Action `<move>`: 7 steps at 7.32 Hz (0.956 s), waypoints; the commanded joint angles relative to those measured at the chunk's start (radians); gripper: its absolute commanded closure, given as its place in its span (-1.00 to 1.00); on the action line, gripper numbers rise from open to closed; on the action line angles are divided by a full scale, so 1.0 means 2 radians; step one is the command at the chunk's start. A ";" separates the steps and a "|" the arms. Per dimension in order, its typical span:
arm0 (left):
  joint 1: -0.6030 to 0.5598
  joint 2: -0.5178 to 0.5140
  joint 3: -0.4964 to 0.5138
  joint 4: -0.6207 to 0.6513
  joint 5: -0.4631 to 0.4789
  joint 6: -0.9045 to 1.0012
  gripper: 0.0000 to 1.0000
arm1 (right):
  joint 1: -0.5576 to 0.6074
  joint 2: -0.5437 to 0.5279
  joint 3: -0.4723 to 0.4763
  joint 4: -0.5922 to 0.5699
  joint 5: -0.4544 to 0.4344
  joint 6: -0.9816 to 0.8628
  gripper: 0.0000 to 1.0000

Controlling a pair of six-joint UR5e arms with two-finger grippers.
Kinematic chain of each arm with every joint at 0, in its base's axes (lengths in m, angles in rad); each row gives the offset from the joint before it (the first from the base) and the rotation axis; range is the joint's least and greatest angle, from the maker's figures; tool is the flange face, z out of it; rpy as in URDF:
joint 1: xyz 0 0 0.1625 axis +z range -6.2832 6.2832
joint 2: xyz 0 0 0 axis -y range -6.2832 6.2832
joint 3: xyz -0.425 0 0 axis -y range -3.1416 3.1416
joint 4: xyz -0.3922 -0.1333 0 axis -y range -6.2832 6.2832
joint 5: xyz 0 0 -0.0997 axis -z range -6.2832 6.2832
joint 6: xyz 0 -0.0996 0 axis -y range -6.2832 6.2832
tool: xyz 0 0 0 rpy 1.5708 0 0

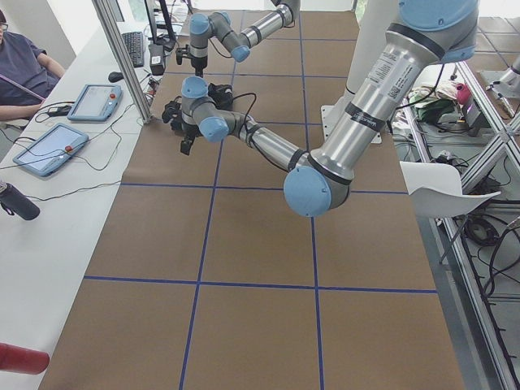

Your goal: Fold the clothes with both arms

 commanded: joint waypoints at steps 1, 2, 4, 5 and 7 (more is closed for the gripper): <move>-0.027 0.072 -0.062 0.025 0.000 0.078 -1.00 | 0.012 -0.124 0.166 -0.042 0.017 -0.018 -0.99; -0.048 0.098 -0.067 0.025 0.000 0.127 -1.00 | 0.021 -0.161 0.216 -0.068 0.024 -0.043 -0.99; -0.070 0.123 -0.078 0.025 0.000 0.164 -1.00 | 0.007 -0.173 0.245 -0.090 0.014 -0.045 -0.99; -0.070 0.123 -0.079 0.025 0.000 0.164 -1.00 | -0.007 -0.157 0.230 -0.084 -0.008 -0.038 -0.99; -0.071 0.124 -0.080 0.025 0.001 0.163 -1.00 | -0.010 -0.095 0.120 0.020 -0.018 -0.050 -0.97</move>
